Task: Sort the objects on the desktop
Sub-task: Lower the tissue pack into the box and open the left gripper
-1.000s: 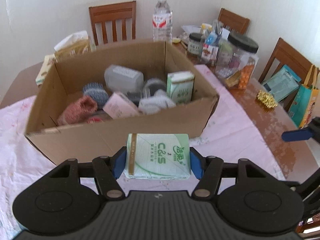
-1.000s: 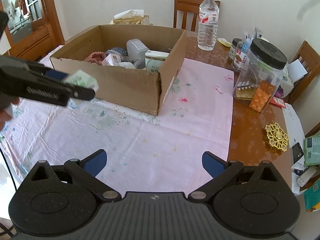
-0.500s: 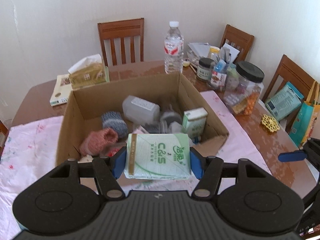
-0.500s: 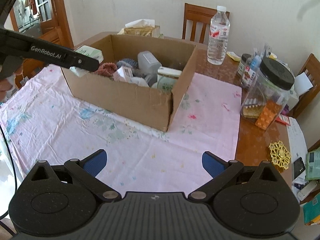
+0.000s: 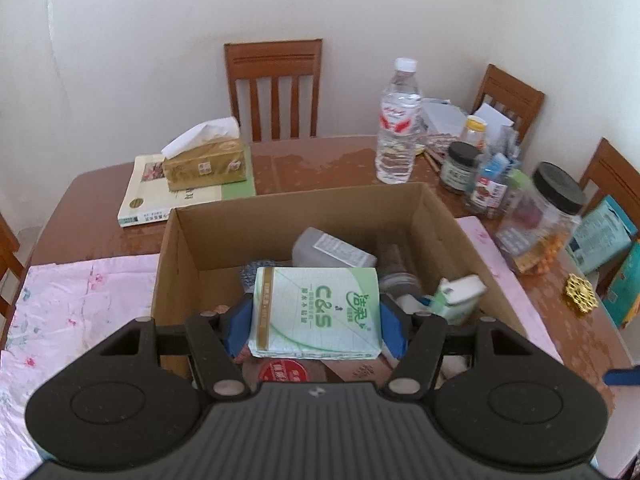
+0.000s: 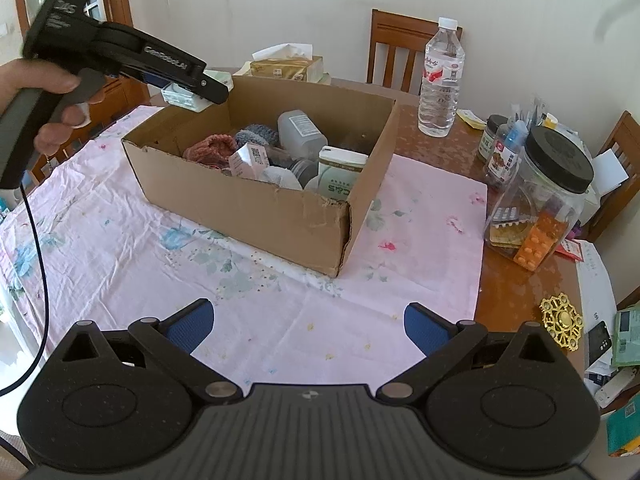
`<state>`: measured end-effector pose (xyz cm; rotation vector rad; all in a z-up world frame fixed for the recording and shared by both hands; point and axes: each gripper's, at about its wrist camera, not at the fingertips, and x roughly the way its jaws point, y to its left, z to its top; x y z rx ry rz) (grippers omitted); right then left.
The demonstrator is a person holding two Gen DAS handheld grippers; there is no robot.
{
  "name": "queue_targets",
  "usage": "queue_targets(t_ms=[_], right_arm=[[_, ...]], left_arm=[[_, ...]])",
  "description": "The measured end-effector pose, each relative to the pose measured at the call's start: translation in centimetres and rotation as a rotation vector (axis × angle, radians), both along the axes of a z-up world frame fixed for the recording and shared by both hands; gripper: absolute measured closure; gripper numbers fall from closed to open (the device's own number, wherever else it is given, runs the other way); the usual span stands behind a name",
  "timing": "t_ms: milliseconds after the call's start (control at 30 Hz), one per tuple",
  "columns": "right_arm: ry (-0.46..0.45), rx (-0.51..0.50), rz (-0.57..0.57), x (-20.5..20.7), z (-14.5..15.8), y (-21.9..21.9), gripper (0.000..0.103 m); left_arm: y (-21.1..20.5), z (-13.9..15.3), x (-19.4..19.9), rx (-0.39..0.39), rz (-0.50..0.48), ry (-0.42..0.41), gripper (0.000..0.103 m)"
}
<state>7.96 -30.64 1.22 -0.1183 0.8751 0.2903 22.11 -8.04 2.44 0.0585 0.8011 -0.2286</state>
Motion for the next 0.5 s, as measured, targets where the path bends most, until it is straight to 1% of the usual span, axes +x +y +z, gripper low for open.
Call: queue_targets(t_ms=[200, 233, 300, 333, 400, 433, 500], right_arm=[[0.014, 0.003, -0.011, 0.7, -0.1, 0.0, 0.000], [0.016, 0.001, -0.012, 0.8, -0.2, 0.0, 0.000], [0.019, -0.005, -0.012, 1.0, -0.2, 0.1, 0.000], [0.019, -0.006, -0.012, 1.1, -0.2, 0.1, 0.000], [0.020, -0.006, -0.012, 1.1, -0.2, 0.1, 0.000], [0.020, -0.006, -0.013, 1.2, -0.2, 0.1, 0.000], [0.022, -0.007, -0.014, 1.4, -0.2, 0.2, 0.000]], left_arm=[[0.7, -1.0, 2.4, 0.029, 0.030, 0.013, 0.039], [0.8, -1.1, 2.7, 0.040, 0.039, 0.010, 0.037], [0.8, -1.4, 3.3, 0.062, 0.046, 0.009, 0.029], [0.8, -1.4, 3.5, 0.068, 0.050, 0.006, 0.024], [0.9, -1.5, 3.7, 0.084, 0.066, -0.006, 0.018], [0.9, -1.5, 3.7, 0.091, 0.069, -0.009, 0.013], [0.9, -1.5, 3.7, 0.103, 0.070, -0.018, 0.012]])
